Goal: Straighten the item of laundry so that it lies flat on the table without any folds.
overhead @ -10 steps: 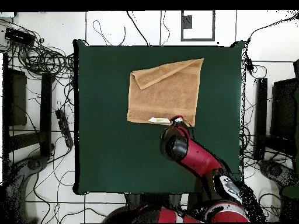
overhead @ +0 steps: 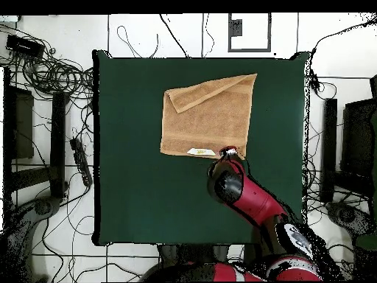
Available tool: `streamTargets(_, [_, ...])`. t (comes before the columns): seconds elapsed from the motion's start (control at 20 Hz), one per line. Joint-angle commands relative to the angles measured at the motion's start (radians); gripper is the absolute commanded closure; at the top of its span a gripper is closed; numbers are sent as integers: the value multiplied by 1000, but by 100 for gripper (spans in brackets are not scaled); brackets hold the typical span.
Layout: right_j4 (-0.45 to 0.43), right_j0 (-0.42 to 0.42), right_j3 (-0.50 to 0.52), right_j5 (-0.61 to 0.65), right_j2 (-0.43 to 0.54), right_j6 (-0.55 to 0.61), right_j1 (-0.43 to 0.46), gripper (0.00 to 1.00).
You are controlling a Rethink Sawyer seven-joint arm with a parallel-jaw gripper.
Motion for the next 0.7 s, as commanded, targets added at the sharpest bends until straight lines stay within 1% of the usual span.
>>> streamTargets(0.05, [26, 0, -75, 27, 133, 136, 103, 100])
streamTargets(0.2, [66, 19, -122, 31, 125, 146, 133, 100])
streamTargets(0.7, [84, 21, -155, -12, 138, 182, 156, 100])
